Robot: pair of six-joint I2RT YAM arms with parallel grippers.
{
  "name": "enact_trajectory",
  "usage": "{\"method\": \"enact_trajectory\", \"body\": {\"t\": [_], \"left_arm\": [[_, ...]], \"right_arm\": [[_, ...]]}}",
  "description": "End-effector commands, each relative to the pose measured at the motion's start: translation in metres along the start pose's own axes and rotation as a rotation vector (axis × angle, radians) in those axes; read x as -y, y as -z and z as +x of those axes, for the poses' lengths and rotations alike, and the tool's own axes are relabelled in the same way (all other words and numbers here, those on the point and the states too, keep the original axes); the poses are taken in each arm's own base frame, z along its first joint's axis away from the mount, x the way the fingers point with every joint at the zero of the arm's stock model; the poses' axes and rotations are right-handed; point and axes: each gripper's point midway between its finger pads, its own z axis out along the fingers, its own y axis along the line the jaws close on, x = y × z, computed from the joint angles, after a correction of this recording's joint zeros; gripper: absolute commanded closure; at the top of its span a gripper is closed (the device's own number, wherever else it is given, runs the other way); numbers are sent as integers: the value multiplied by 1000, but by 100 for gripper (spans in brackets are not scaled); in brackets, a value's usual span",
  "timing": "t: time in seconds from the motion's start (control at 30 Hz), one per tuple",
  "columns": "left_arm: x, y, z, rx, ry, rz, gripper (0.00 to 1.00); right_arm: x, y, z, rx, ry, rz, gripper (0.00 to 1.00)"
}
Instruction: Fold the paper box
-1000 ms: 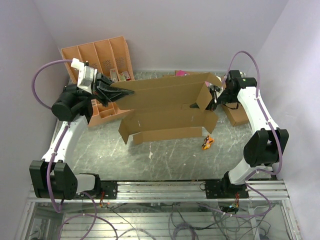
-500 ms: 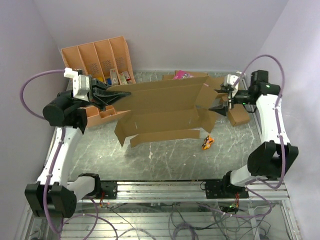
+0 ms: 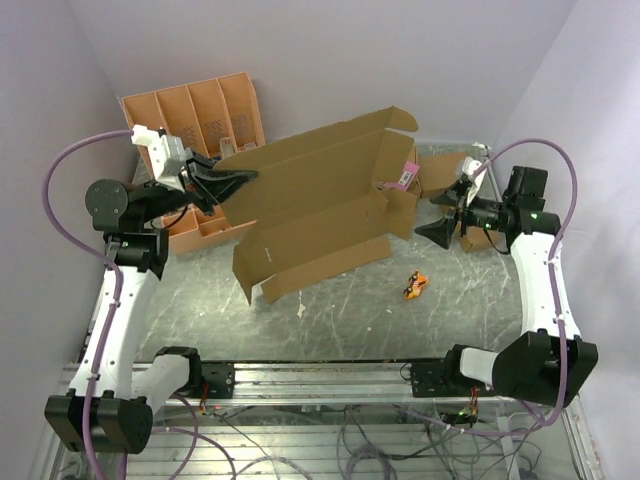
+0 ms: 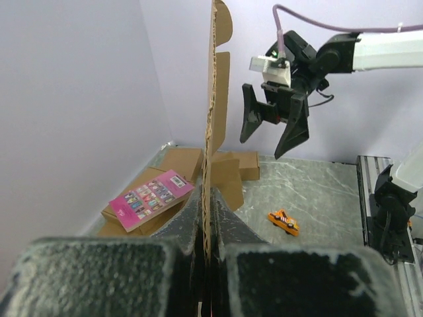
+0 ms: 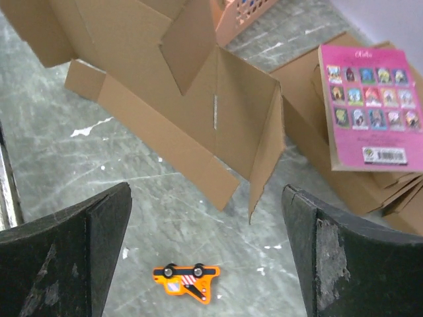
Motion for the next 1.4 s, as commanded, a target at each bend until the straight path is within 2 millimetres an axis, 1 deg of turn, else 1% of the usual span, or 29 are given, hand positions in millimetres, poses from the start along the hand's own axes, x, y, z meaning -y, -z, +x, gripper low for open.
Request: {"method": "enact_trajectory", "body": {"t": [0.0,0.07,0.2,0.27,0.3,0.4,0.5,0.6,0.63,0.7,0.77,0.83,0.93,0.97,1.03,1.17,1.2,1.27,1.37], "left_arm": [[0,2,-24,41,-57,-52,93],[3,3,-25,48,-61,-47,93],[7,4,-25,46,-57,-39,93],[8,4,-25,42,-61,-39,93],[8,4,-25,40,-62,-41,93],[9,5,-25,36,-64,-43,93],[7,5,-22,34,-58,-47,93],[4,5,-16,31,-44,-51,93],[2,5,-14,29,-40,-58,93],[-3,6,-8,12,-34,-85,93],[-12,9,2,-26,-25,-127,92],[-19,12,12,-67,-19,-166,87],[-27,18,29,-125,-12,-214,78],[-29,19,35,-140,-5,-219,75],[-30,21,48,-160,18,-220,71],[-34,22,81,-213,92,-194,74],[-35,23,89,-229,107,-192,72],[-38,24,98,-243,117,-189,68],[-41,22,101,-236,111,-185,65]], "right_arm": [[20,-18,2,25,-166,100,5],[33,-33,9,2,-150,184,5],[54,-46,17,26,-157,276,5],[62,-49,17,32,-153,290,9],[65,-50,18,32,-153,295,14],[63,-53,20,40,-150,274,39],[54,-55,21,51,-130,247,70],[46,-52,14,69,-85,225,93],[45,-50,10,72,-68,230,99],[48,-45,4,71,-43,261,100],[56,-37,0,46,-27,314,100],[64,-28,-3,33,-32,347,100],[71,-18,3,17,-59,378,100],[74,-14,-6,25,-41,392,100],[76,-9,-6,21,-30,407,100],[75,-7,-5,11,-18,396,100],[75,-8,-5,7,-19,392,100],[76,-9,-4,-3,-15,382,100],[76,-11,-8,-11,-7,346,100]]}}
